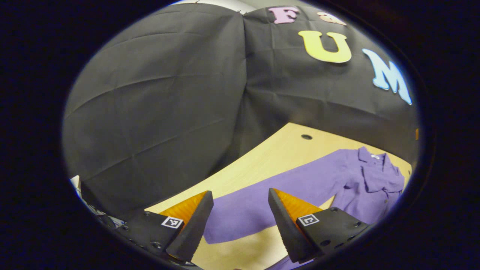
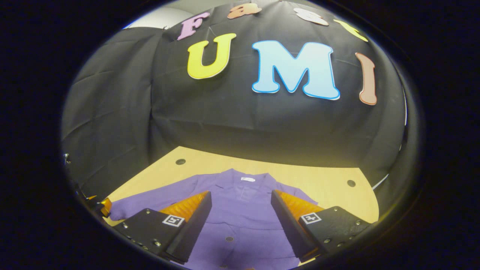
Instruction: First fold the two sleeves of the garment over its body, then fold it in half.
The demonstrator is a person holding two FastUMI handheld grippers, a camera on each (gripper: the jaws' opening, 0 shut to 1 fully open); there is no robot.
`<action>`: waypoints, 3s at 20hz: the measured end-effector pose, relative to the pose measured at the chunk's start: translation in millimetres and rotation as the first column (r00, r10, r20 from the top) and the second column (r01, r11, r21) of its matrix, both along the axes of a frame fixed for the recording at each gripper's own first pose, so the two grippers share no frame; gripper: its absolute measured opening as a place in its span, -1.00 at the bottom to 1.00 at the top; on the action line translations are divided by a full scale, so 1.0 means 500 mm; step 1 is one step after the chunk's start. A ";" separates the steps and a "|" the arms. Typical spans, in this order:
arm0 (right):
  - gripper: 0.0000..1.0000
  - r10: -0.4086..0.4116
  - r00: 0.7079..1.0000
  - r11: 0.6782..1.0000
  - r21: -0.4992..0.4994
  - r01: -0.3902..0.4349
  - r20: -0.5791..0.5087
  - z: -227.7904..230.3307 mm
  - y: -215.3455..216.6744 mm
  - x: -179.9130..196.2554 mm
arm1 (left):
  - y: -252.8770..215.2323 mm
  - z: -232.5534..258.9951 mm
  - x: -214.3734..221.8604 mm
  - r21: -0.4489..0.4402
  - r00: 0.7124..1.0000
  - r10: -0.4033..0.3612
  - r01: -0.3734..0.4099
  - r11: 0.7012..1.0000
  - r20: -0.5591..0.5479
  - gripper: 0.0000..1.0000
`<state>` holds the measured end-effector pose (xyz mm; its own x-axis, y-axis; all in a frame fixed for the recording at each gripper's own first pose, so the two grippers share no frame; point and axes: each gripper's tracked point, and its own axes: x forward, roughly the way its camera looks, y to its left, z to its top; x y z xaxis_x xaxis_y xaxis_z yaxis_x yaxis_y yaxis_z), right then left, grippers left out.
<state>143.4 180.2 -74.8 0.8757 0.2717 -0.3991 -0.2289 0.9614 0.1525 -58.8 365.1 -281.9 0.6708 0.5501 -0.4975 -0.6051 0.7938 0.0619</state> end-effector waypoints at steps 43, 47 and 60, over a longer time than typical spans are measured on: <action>0.93 -0.120 0.982 0.986 0.095 0.135 -0.144 -0.133 -0.210 -0.139 | -0.137 0.005 0.128 -0.313 0.993 -0.110 0.119 0.942 0.046 -0.87; 0.92 -0.136 0.979 0.983 0.106 0.153 -0.151 -0.149 -0.258 -0.139 | -0.251 0.075 0.207 -0.296 0.974 -0.203 0.224 0.929 0.099 -0.87; 0.92 -0.173 0.975 0.978 0.092 0.187 -0.142 -0.202 -0.420 -0.126 | -0.721 0.174 0.450 -0.301 0.843 -0.490 0.537 0.788 0.221 -0.87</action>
